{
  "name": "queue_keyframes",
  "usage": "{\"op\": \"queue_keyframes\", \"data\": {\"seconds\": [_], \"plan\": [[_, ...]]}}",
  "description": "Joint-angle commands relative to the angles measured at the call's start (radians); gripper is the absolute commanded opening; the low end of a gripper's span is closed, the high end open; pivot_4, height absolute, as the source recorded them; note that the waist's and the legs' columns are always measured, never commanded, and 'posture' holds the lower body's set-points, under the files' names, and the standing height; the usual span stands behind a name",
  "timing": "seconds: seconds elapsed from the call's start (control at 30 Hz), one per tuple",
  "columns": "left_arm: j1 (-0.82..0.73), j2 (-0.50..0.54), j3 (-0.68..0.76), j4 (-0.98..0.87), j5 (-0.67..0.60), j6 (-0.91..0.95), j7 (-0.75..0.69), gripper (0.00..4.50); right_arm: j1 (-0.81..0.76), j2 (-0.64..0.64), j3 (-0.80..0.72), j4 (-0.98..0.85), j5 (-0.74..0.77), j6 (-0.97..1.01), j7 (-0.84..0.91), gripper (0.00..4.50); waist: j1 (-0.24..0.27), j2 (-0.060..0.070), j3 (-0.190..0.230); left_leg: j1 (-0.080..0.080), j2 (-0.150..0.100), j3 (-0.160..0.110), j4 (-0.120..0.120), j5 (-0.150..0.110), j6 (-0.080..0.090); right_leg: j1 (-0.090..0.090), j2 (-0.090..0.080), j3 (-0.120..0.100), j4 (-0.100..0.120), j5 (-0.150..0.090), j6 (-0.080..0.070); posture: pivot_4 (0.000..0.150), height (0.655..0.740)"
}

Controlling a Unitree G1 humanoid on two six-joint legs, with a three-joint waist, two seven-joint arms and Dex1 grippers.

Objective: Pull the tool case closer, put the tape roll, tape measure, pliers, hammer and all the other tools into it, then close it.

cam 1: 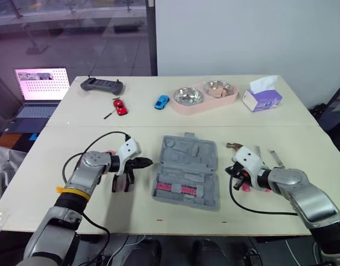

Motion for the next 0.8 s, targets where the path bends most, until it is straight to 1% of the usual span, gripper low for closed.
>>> {"op": "queue_keyframes", "data": {"seconds": [0.03,0.07,0.2,0.33,0.53,0.8], "plan": [[-0.063,-0.005,-0.025,0.071,0.059,-0.076,-0.004,0.02,-0.064,-0.011,0.035,0.023,-0.043,-0.015,0.042,0.00,0.002,0.000,0.000,0.000,0.000,0.000,0.000,0.000,0.000,0.000,0.000,0.000,0.000,0.000,0.000,0.150,0.7370],[-0.078,-0.020,-0.040,0.100,0.080,-0.091,0.006,0.02,-0.082,-0.006,0.061,0.046,-0.065,-0.021,0.048,0.00,0.003,0.000,0.000,0.000,0.000,-0.001,0.000,-0.002,0.003,0.000,0.000,0.000,0.000,0.000,0.000,0.150,0.7370],[-0.116,-0.063,-0.079,0.189,0.148,-0.139,0.030,0.02,-0.137,0.026,0.126,0.138,-0.126,-0.030,0.057,0.00,0.004,0.000,0.000,0.001,0.000,-0.001,0.001,-0.001,0.003,0.002,0.001,0.000,0.001,0.001,0.001,0.150,0.7370],[-0.136,-0.099,-0.089,0.235,0.171,-0.159,0.039,0.02,-0.176,0.053,0.172,0.205,-0.172,-0.045,0.075,0.00,0.003,0.000,0.000,0.000,0.000,-0.001,0.004,-0.001,0.003,0.001,0.001,0.000,0.002,0.002,0.001,0.150,0.7370],[-0.131,-0.127,-0.100,0.259,0.192,-0.188,0.044,0.02,-0.212,0.104,0.199,0.231,-0.204,-0.071,0.098,0.00,0.003,0.000,0.000,0.000,0.000,-0.002,0.006,-0.002,0.003,0.002,0.001,0.000,0.002,0.003,0.002,0.150,0.7370],[-0.080,-0.141,-0.110,0.208,0.202,-0.177,0.029,0.02,-0.219,0.142,0.205,0.203,-0.222,-0.059,0.127,0.00,0.001,0.000,0.000,0.000,-0.001,-0.002,0.011,-0.004,0.006,0.005,0.001,0.000,0.002,0.004,0.004,0.150,0.7370]]}}
